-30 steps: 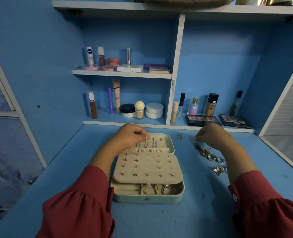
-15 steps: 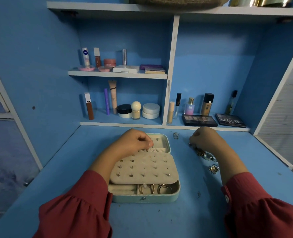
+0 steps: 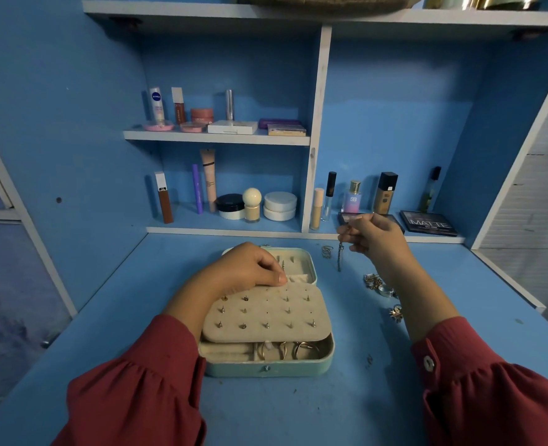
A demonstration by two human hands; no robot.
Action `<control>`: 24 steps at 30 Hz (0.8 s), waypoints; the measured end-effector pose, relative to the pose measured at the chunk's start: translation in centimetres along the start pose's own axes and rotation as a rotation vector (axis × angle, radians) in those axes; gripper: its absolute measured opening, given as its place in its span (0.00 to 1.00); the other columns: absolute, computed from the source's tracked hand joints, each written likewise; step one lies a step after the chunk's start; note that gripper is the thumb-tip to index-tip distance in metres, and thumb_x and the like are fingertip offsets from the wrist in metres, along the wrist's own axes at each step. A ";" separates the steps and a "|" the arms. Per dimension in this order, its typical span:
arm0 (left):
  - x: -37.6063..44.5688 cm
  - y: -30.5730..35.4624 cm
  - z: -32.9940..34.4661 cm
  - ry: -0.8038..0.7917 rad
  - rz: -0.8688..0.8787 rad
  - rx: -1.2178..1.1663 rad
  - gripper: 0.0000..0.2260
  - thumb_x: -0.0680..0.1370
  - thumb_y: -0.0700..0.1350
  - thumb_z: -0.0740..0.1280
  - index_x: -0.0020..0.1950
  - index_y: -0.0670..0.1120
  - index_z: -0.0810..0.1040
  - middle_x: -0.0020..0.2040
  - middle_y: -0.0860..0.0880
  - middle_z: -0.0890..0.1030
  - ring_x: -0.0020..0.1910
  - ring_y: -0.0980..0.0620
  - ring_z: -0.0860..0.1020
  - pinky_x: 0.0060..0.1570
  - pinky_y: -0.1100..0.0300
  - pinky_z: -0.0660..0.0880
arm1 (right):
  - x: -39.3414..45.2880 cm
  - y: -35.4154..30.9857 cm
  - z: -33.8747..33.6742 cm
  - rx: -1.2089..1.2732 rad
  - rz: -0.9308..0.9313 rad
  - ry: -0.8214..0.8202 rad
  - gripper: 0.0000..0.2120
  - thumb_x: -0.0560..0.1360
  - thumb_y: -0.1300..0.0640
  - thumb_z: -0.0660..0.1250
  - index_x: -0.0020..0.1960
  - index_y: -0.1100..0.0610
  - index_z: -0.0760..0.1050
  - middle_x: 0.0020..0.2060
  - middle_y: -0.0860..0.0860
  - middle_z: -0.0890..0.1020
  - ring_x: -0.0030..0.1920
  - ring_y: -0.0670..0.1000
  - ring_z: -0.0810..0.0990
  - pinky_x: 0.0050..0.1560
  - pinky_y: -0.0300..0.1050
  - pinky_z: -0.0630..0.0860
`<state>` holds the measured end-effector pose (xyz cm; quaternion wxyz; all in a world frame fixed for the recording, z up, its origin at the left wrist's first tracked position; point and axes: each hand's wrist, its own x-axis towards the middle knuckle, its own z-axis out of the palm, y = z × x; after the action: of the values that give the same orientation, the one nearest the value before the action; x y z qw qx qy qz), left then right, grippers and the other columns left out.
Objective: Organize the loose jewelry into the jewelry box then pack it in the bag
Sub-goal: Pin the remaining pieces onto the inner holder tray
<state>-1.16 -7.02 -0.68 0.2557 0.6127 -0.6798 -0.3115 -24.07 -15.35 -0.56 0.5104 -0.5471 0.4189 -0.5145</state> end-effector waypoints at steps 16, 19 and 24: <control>-0.3 0.4 0.0 -0.013 0.024 -0.012 0.03 0.72 0.44 0.74 0.44 0.51 0.85 0.41 0.56 0.84 0.46 0.58 0.80 0.54 0.60 0.76 | -0.6 0.4 2.3 0.240 -0.032 -0.123 0.07 0.80 0.64 0.59 0.44 0.60 0.74 0.37 0.53 0.84 0.38 0.50 0.83 0.46 0.44 0.76; -0.5 0.8 0.6 -0.058 0.042 -0.034 0.04 0.72 0.44 0.74 0.45 0.49 0.86 0.42 0.54 0.84 0.45 0.58 0.81 0.52 0.62 0.76 | -0.9 0.1 3.1 0.292 -0.039 -0.170 0.09 0.80 0.65 0.58 0.43 0.60 0.73 0.37 0.54 0.84 0.39 0.51 0.83 0.47 0.43 0.78; -0.4 1.1 0.9 -0.080 0.033 -0.017 0.04 0.72 0.45 0.74 0.46 0.49 0.86 0.43 0.53 0.85 0.46 0.56 0.81 0.52 0.61 0.76 | -1.6 -0.3 4.3 0.365 -0.044 -0.275 0.08 0.80 0.65 0.57 0.44 0.60 0.72 0.37 0.54 0.84 0.38 0.50 0.82 0.45 0.42 0.79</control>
<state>-2.52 -6.48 -0.46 0.2385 0.5863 -0.6969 -0.3372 -20.03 -13.18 -0.24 0.6420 -0.5193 0.2335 -0.5134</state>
